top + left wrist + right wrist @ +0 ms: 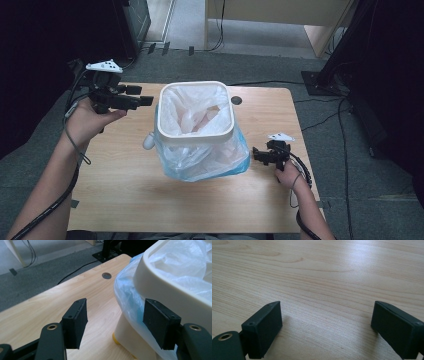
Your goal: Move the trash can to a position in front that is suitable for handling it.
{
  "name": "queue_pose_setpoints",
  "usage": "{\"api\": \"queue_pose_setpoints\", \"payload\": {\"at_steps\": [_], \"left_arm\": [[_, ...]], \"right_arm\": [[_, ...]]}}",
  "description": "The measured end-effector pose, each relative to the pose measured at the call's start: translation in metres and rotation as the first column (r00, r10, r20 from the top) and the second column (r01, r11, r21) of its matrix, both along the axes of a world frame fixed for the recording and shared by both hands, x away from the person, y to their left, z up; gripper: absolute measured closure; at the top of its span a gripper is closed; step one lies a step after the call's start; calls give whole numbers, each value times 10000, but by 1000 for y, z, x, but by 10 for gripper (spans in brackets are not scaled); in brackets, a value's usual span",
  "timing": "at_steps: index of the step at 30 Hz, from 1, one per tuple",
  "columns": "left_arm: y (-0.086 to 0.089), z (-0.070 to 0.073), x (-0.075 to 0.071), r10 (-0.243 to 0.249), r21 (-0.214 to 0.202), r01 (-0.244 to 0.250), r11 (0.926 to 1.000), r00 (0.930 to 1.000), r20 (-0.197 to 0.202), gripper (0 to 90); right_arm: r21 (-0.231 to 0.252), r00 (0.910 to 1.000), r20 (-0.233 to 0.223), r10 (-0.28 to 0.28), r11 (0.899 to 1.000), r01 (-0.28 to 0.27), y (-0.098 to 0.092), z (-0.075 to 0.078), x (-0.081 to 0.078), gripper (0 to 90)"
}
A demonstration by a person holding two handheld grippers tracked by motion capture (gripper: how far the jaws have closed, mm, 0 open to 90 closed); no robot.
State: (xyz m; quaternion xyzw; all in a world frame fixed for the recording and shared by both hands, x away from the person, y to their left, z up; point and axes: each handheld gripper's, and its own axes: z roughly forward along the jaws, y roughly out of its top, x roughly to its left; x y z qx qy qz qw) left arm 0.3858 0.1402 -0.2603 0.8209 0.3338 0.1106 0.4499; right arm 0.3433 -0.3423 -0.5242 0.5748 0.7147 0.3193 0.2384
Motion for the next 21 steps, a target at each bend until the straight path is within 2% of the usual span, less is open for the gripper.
{"api": "queue_pose_setpoints", "payload": {"at_steps": [4, 9, 14, 17, 21], "left_arm": [[-5, 6, 1, -144, 114, 140, 9998, 9994, 317, 363], [-10, 15, 6, -135, 65, 134, 9999, 9999, 14, 367], [-14, 24, 9, -214, -168, 214, 9996, 9998, 17, 418], [-17, 29, 11, -437, -369, 439, 9984, 9990, 57, 452], [-23, 29, 14, -687, -259, 688, 9973, 9976, 21, 466]], "right_arm": [[-3, 10000, -2, 2, 10000, -2, 0, 0, 0, 97], [-1, 10000, -1, 1, 10000, -1, 0, 0, 0, 97], [-2, 10000, -1, 1, 10000, -1, 0, 0, 0, 97], [-5, 10000, -2, 0, 10000, 0, 0, 0, 0, 97], [-8, 10000, 1, 1, 10000, -1, 0, 0, 0, 97]]}}
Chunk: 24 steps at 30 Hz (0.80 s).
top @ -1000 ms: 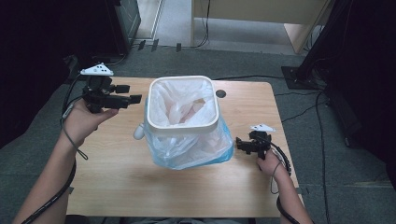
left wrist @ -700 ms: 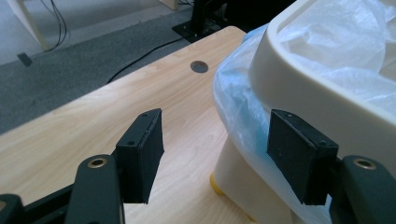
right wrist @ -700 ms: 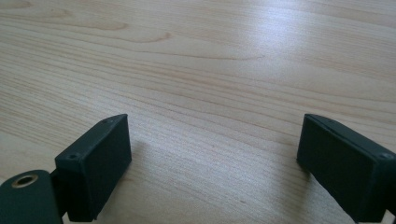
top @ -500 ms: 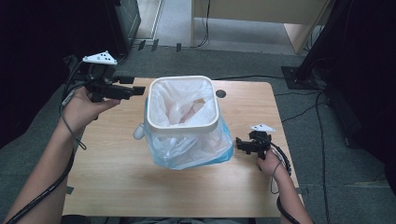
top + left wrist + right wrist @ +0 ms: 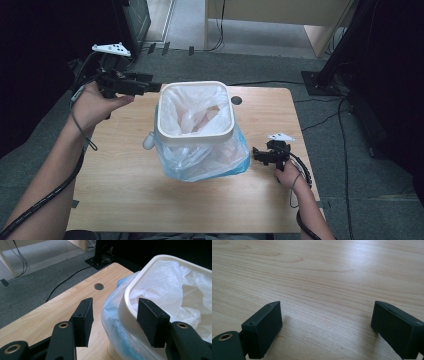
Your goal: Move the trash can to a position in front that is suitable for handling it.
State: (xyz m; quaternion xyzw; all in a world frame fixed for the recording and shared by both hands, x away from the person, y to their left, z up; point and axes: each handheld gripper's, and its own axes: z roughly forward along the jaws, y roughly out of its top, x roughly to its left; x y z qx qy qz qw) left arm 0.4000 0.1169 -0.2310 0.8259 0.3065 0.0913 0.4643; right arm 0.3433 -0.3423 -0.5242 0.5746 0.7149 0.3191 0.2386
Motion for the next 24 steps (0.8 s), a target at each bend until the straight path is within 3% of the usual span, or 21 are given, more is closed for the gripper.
{"api": "queue_pose_setpoints", "payload": {"at_steps": [5, 10, 12, 16, 24], "left_arm": [[-10, -2, 4, -435, -19, 436, 9990, 9988, 219, 489], [-20, -11, 11, -949, 213, 949, 9953, 9955, -30, 509], [-22, -14, 14, -1121, 21, 1121, 9937, 9935, -192, 530], [-24, -16, 18, -1277, -209, 1272, 9917, 9915, -235, 604], [-37, -22, 21, -1409, 21, 1411, 9900, 9892, -404, 705]], "right_arm": [[0, 10000, -2, -1, 10000, 1, 0, 0, 0, 97], [0, 10000, -1, -1, 10000, 1, 0, 0, 0, 97], [-2, 10000, 0, 0, 10000, 0, 0, 0, 0, 97], [-2, 10000, 0, 1, 10000, -1, 0, 0, 0, 97], [-6, 10000, -2, 1, 10000, -1, 0, 0, 0, 97]]}}
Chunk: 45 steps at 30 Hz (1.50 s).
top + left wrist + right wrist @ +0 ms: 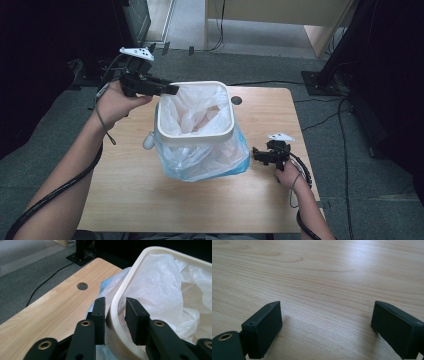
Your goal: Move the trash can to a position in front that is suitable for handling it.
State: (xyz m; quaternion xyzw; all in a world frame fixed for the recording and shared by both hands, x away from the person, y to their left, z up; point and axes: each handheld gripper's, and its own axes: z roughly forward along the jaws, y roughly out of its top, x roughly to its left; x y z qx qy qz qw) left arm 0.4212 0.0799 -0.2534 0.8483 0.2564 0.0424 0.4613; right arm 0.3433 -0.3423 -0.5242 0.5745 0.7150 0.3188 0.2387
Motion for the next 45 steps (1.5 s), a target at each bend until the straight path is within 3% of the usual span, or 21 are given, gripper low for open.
{"api": "queue_pose_setpoints", "payload": {"at_steps": [10, 20, 23, 26, 28, 31, 37, 41, 45], "left_arm": [[0, 2, 2, 301, -307, -310, 9990, 9992, -279, 753], [3, 15, -5, 403, -549, -396, 9977, 9991, 107, 739], [4, 16, -4, 434, -630, -444, 9970, 9989, -170, 730], [10, 13, 0, 326, -1064, -392, 9935, 9975, -633, 686], [11, 11, 0, 310, -948, -373, 9948, 9973, -666, 673], [10, 10, -1, 256, -488, -273, 9984, 9990, -354, 673], [13, 14, 0, 218, -553, -236, 9982, 9992, -323, 761], [9, 10, -1, 326, 106, -326, 9994, 9995, 34, 613], [11, 6, 2, 153, -341, -165, 9993, 9992, -370, 670]], "right_arm": [[0, 10000, 0, 1, 10000, -1, 0, 0, 0, 97], [-7, 10000, -9, -15, 10000, 15, 0, 0, 0, 97], [-6, 10000, -7, -14, 10000, 14, 0, 0, 0, 97], [-8, 10000, -7, -14, 10000, 14, 0, 0, 0, 97], [-7, 10000, -6, -23, 10000, 23, 0, 0, 0, 97], [-6, 10000, -6, -23, 10000, 23, 0, 0, 0, 97], [-10, 10000, -8, -47, 10000, 47, 1, 0, 0, 97], [-6, 10000, -10, -56, 10000, 56, 1, 0, 0, 97], [-6, 10000, -10, -57, 10000, 57, 1, 0, 0, 97]]}}
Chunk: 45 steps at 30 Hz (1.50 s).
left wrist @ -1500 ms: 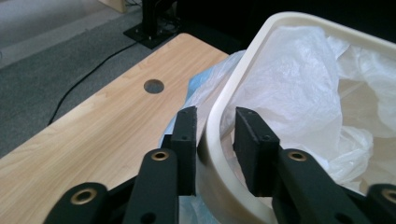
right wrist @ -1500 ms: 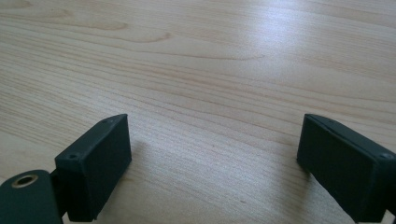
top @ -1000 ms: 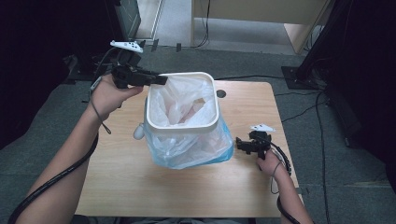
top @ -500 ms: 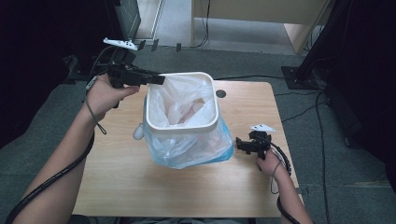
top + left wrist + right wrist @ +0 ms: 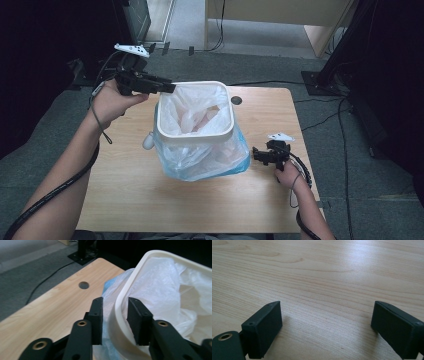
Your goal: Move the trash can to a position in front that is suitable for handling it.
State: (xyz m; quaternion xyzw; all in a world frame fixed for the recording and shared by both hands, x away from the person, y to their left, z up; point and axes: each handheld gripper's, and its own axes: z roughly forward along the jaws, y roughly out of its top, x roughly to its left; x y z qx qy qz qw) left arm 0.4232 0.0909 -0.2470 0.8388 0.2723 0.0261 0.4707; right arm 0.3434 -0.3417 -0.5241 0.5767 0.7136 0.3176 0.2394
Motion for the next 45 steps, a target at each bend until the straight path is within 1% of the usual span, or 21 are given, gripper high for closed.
{"api": "queue_pose_setpoints", "payload": {"at_steps": [3, 6, 7, 8, 11, 14, 16, 17, 19, 22, 23, 27, 29, 30, 33, 35, 37, 39, 41, 42, 45], "left_arm": [[-3, -2, 2, -69, 30, 70, 10000, 9999, -130, 670], [-10, -7, 2, -108, 603, 109, 9981, 9999, -21, 648], [-11, -8, 3, -172, 559, 178, 9983, 9998, -114, 648], [-12, -8, 3, -189, 482, 198, 9986, 9996, -204, 686], [-12, -5, 4, -13, 431, 29, 9991, 9993, -377, 745], [-7, 3, 3, 56, -129, -59, 9999, 9996, -276, 740], [-6, 9, 1, 40, -145, -42, 9999, 9998, -182, 733], [-7, 12, 0, 90, -106, -92, 9999, 9997, -246, 731], [-8, 16, 0, 201, -2, -201, 9998, 9975, -682, 731], [-8, 19, 1, 180, -177, -203, 9996, 9924, -1217, 732], [-7, 19, 2, 199, -262, -234, 9994, 9921, -1242, 733], [0, 22, 2, 308, -716, -385, 9967, 9939, -1056, 735], [1, 24, 0, 381, -541, -427, 9976, 9958, -830, 735], [1, 25, -1, 377, -399, -401, 9984, 9976, -583, 732], [3, 30, -3, 397, -420, -409, 9983, 9988, -300, 726], [2, 29, -3, 394, -227, -402, 9989, 9987, -330, 724], [-3, 22, -2, 238, 199, -229, 9995, 9985, -500, 724], [-7, 15, -2, 238, 404, -217, 9989, 9984, -515, 715], [-8, 9, -1, 200, 354, -183, 9992, 9986, -499, 699], [-8, 7, 0, 189, 293, -174, 9994, 9986, -500, 661], [-8, 5, 0, 208, 191, -199, 9996, 9984, -519, 640]], "right_arm": [[-1, 10000, 1, 0, 10000, 0, 0, 0, 0, 97], [2, 10000, -3, -4, 10000, 4, 0, 0, 0, 97], [-3, 10000, 0, 2, 10000, -2, 0, 0, 0, 97], [-3, 10000, 2, -2, 10000, 2, 0, 0, 0, 97], [-1, 10000, 1, 1, 10000, -1, 0, 0, 0, 97], [0, 10000, 2, 3, 10000, -3, 0, 0, 0, 97], [8, 10000, -2, -7, 10000, 7, 0, 0, 0, 97], [7, 10000, -2, -4, 10000, 4, 0, 0, 0, 97], [5, 10000, -3, -4, 10000, 4, 0, 0, 0, 97], [4, 10000, -3, -3, 10000, 3, 0, 0, 0, 97], [0, 10000, 1, -2, 10000, 2, 0, 0, 0, 97], [-1, 10000, -1, 0, 10000, 0, 0, 0, 0, 97], [3, 10000, -3, -7, 10000, 7, 0, 0, 0, 97], [0, 10000, -2, -1, 10000, 1, 0, 0, 0, 97], [6, 10000, -6, -6, 10000, 6, 0, 0, 0, 97], [7, 10000, -7, -7, 10000, 7, 0, 0, 0, 97], [-2, 10000, 0, 1, 10000, -1, 0, 0, 0, 97], [6, 10000, -4, -26, 10000, 26, 0, 0, 0, 97], [3, 10000, -2, -30, 10000, 30, 0, 0, 0, 97], [5, 10000, -3, -32, 10000, 32, 0, 0, 0, 97], [8, 10000, -5, -32, 10000, 32, 0, 0, 0, 97]]}}
